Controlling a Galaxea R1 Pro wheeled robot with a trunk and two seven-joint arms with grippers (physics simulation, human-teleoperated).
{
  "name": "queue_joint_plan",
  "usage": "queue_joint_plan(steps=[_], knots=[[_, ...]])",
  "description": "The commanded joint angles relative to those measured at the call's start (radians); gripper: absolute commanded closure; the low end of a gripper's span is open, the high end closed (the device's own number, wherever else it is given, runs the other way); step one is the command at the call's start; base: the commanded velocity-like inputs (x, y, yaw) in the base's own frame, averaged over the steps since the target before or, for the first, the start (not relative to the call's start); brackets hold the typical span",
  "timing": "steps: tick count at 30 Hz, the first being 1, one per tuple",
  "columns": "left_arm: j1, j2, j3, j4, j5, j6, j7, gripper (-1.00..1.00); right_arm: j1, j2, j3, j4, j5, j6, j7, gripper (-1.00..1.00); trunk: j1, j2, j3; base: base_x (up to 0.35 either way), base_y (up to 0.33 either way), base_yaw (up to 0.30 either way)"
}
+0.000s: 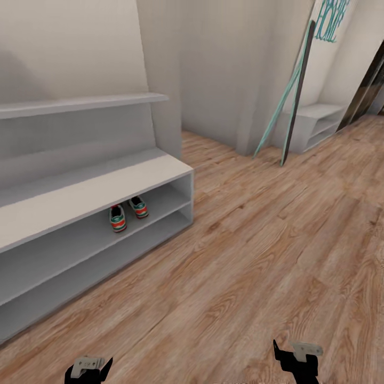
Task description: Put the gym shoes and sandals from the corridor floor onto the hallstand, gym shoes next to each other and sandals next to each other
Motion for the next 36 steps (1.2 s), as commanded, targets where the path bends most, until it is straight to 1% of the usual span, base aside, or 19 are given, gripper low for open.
queue_joint_plan(steps=[1,23,36], knots=[[-0.001,0.000,0.009,0.000,-0.006,-0.003,-0.006,-1.00,-0.001,0.000,-0.006,0.001,0.010,-0.003,-0.004,-1.00,0.000,0.000,-0.001,0.000,0.000,-0.300],[-0.001,0.000,0.007,0.000,-0.006,-0.002,-0.006,-1.00,-0.001,0.000,-0.006,0.001,0.010,-0.003,-0.004,-1.00,0.000,0.000,-0.001,0.000,0.000,-0.300],[-0.001,0.000,0.003,0.000,-0.009,-0.002,-0.007,-1.00,-0.001,-0.001,-0.006,0.001,0.010,-0.003,-0.003,-1.00,0.000,0.000,0.006,0.000,0.000,-0.297]])
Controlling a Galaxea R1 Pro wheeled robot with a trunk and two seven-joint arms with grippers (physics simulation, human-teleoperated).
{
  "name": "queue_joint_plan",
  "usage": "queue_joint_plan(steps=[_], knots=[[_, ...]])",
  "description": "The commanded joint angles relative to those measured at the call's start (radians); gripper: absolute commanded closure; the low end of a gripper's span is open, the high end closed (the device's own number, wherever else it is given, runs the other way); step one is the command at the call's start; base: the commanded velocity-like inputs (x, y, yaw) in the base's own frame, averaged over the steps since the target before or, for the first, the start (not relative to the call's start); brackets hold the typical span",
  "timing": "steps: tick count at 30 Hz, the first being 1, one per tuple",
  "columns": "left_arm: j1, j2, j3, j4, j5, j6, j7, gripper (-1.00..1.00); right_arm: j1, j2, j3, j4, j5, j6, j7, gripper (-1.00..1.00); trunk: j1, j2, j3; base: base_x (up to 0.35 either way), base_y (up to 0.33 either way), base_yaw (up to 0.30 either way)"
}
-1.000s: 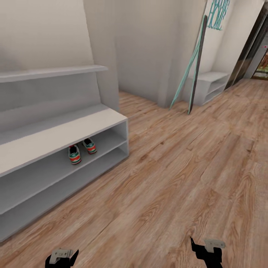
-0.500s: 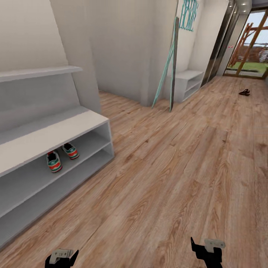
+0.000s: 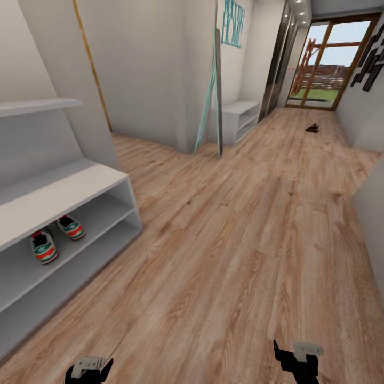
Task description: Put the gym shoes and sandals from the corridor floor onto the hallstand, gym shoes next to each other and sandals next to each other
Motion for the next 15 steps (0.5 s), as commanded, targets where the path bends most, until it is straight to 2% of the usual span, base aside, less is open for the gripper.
queue_joint_plan(steps=[1,5,15], knots=[[-0.001,0.000,0.008,0.000,-0.006,-0.003,-0.006,-1.00,-0.001,0.000,-0.006,0.001,0.010,-0.003,-0.004,-1.00,0.000,0.000,0.000,0.000,0.000,-0.293],[-0.001,-0.001,0.011,0.000,-0.003,-0.003,-0.005,-1.00,-0.001,0.000,-0.006,0.001,0.011,-0.003,-0.004,-1.00,0.000,0.000,0.003,0.075,0.000,-0.292],[-0.001,0.000,0.014,0.000,-0.002,-0.003,-0.004,-1.00,-0.001,0.001,-0.006,0.001,0.011,-0.003,-0.004,-1.00,0.000,0.000,0.010,0.310,0.000,-0.291]])
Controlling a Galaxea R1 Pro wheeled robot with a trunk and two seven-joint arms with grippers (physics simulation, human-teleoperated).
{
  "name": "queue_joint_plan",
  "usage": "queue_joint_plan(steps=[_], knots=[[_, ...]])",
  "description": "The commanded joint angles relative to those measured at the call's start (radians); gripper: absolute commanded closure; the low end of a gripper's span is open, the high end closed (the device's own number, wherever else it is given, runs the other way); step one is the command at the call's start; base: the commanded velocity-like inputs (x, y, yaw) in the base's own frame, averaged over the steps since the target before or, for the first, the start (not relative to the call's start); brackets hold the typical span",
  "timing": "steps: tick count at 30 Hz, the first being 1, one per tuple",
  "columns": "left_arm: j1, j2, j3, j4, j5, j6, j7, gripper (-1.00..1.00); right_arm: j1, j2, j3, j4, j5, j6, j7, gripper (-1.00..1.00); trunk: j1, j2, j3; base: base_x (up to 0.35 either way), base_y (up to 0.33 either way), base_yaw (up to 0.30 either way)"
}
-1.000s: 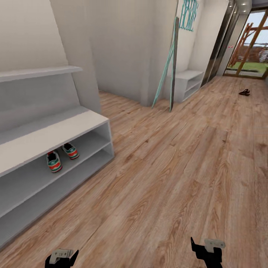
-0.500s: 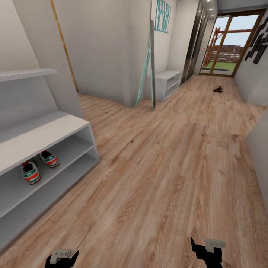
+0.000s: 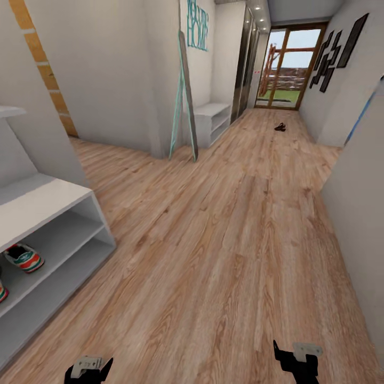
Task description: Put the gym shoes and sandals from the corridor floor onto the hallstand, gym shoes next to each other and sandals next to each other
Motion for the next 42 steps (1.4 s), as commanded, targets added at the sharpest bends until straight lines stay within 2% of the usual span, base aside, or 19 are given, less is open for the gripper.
queue_joint_plan(steps=[1,19,36,42], knots=[[-0.001,0.000,0.009,0.000,-0.006,-0.003,-0.006,-1.00,-0.001,0.000,-0.006,0.001,0.011,-0.003,-0.004,-1.00,0.000,0.000,0.000,0.336,0.000,-0.291],[-0.001,-0.001,0.007,0.000,-0.006,-0.003,-0.006,-1.00,-0.001,0.002,-0.006,0.001,0.011,-0.003,-0.003,-1.00,0.000,0.000,0.015,0.338,0.000,-0.284],[-0.001,-0.001,0.009,0.000,-0.006,-0.003,-0.005,-1.00,-0.001,0.003,-0.006,0.002,0.011,-0.003,-0.004,-1.00,0.000,0.000,0.029,0.339,-0.064,-0.278],[-0.001,-0.001,0.009,0.000,-0.006,-0.003,-0.005,-1.00,-0.001,0.004,-0.006,0.001,0.011,-0.002,-0.004,-1.00,0.000,0.000,0.033,0.339,-0.003,-0.165]])
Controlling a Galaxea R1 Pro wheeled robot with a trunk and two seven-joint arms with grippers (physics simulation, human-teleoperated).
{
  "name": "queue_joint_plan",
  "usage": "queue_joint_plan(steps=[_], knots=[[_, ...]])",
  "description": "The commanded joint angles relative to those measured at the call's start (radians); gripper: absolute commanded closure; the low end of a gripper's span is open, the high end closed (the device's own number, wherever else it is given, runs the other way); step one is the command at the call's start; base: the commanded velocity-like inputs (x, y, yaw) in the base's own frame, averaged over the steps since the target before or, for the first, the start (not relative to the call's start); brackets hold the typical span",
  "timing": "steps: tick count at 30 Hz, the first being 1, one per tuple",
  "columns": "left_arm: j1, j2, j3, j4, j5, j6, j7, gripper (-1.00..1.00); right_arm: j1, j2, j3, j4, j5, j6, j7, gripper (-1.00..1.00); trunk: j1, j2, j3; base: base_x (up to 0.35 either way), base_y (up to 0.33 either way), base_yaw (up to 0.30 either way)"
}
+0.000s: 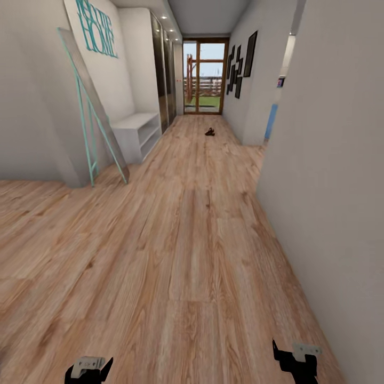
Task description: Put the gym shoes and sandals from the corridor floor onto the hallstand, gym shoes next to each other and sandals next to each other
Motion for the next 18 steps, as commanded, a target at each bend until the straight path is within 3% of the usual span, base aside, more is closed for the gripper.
queue_joint_plan(steps=[1,18], knots=[[-0.001,0.000,0.009,0.000,-0.006,-0.003,-0.006,-1.00,-0.001,0.000,-0.006,0.001,0.011,-0.003,-0.003,-1.00,0.000,0.000,-0.001,0.339,-0.001,-0.059],[-0.001,0.000,0.008,0.002,-0.006,-0.003,-0.006,-1.00,-0.001,-0.001,-0.004,0.003,0.015,-0.002,0.002,-1.00,0.000,0.000,0.000,0.339,0.000,-0.010]])
